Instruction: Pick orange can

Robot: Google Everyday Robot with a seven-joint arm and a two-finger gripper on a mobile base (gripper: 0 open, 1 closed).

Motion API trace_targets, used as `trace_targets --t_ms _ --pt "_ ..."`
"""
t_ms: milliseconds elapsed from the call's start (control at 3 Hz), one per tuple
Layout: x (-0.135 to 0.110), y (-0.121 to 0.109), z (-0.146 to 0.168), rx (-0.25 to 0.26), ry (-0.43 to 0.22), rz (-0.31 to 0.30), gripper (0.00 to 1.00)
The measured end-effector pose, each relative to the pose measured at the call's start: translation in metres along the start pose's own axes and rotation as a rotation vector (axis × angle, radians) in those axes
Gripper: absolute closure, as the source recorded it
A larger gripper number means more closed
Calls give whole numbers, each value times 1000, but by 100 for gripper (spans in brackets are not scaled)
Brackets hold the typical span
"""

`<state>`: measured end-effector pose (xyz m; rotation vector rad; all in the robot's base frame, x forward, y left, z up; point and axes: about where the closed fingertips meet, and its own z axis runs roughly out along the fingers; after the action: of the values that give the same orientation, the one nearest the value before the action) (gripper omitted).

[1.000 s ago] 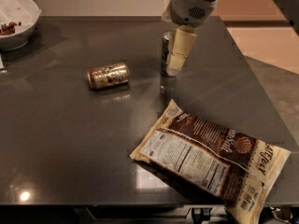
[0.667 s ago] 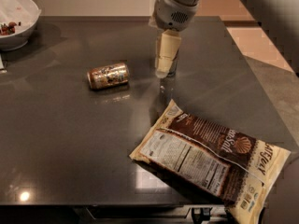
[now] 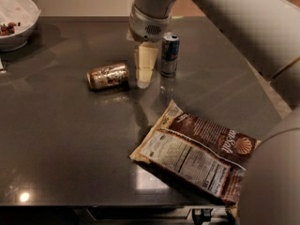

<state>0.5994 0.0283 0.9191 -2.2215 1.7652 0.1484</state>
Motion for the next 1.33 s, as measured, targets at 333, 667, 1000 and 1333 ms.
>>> trace_targets --t_ms 333,667,1000,1333 --pt "-18 2 23 -35 14 -37 0" --pt "-29 0 49 -79 30 -51 0" --pt "-33 -10 70 -117 39 -49 0" --pt "-34 -23 86 -141 47 -45 0"
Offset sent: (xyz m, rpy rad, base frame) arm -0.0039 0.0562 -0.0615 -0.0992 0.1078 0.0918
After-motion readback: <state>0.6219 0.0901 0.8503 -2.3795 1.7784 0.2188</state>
